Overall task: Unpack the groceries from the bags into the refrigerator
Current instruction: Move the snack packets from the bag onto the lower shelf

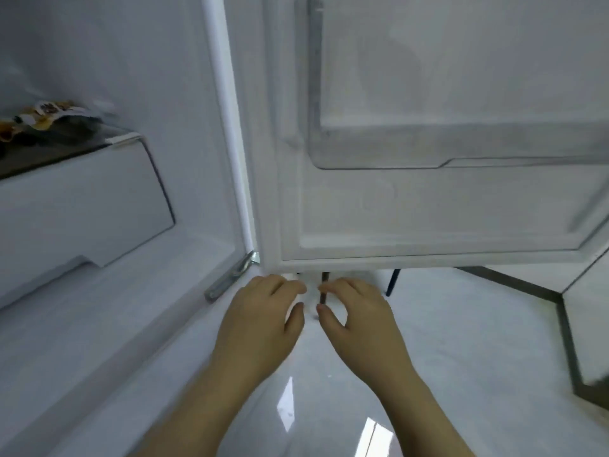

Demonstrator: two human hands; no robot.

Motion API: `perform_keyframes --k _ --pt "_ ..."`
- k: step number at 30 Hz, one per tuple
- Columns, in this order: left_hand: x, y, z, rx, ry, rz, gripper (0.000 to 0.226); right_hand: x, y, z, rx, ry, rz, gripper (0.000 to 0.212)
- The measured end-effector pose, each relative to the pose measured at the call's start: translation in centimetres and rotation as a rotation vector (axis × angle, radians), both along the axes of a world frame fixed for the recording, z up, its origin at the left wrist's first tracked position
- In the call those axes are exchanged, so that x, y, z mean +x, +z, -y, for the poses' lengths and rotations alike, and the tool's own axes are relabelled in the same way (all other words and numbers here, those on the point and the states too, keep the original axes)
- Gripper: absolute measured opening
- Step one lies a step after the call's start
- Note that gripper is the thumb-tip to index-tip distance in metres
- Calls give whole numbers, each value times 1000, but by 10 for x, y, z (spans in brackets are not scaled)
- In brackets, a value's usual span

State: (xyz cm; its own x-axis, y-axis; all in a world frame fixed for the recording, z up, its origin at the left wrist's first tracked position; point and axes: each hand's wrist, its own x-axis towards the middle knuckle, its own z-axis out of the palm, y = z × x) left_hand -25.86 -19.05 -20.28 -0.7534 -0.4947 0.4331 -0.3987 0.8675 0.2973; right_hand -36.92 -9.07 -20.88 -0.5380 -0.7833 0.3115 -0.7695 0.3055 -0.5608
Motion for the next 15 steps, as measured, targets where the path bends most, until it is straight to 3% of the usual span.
perform_keyframes --k 6,10,15 --pt "-72 -9 -68 67 -163 47 22 -49 -8 -94 93 -200 65 34" --pt "-115 -13 -132 110 -307 83 33 -76 -12 -167 114 -361 76 34" --pt "-168 -19 -218 108 -490 102 30 -99 -19 -263 118 -547 101 31"
